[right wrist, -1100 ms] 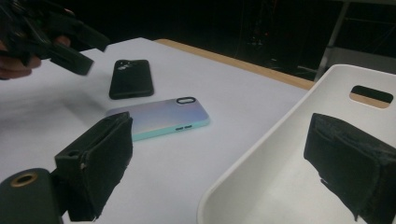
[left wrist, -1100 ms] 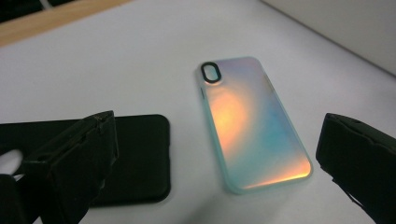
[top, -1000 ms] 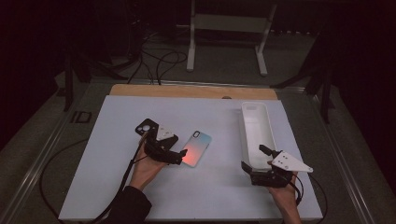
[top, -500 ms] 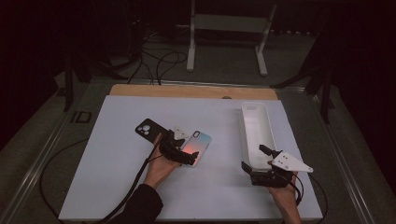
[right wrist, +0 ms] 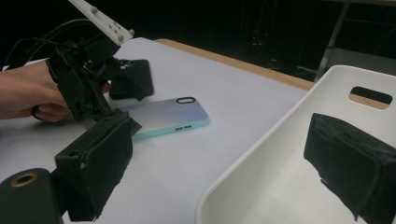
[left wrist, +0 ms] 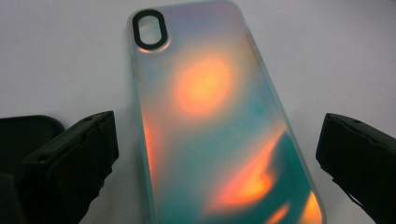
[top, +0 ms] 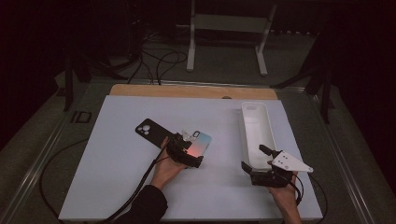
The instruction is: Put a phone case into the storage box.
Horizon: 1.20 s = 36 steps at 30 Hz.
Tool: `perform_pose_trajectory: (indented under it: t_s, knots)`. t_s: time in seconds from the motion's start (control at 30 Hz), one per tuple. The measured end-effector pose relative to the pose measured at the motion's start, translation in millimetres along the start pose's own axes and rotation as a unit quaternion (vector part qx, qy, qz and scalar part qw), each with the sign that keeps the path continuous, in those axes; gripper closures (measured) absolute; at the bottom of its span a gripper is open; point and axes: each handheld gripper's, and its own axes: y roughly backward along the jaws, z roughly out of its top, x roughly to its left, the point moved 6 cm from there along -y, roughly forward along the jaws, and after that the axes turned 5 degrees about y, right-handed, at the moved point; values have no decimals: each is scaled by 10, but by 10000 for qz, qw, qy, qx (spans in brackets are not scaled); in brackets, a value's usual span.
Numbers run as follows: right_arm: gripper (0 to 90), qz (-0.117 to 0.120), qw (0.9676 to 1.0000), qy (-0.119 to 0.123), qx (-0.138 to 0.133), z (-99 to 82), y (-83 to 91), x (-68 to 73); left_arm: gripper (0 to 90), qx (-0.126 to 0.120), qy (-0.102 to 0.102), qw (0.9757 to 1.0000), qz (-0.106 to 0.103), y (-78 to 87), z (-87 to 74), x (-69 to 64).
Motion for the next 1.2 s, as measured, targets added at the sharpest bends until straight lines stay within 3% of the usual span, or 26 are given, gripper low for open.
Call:
perform_pose_trajectory:
  t_s: [0.3,0.7,0.77,1.03,1.2]
  knots:
    - [82,2,10000,-7,-7,0,2,-2,0,157,-112,9996,198,-65,-30,-24]
    - [82,-15,10000,7,-16,7,4,-1,68,346,-40,9992,207,-29,-21,-28]
    - [82,-17,10000,11,-25,9,9,-6,113,409,-25,9989,208,-10,-16,-14]
    - [82,-18,10000,-1,-21,8,14,-10,124,636,4,9976,282,-6,6,-23]
    - [82,-14,10000,12,-8,10,9,-8,161,579,3,9980,245,14,2,-11]
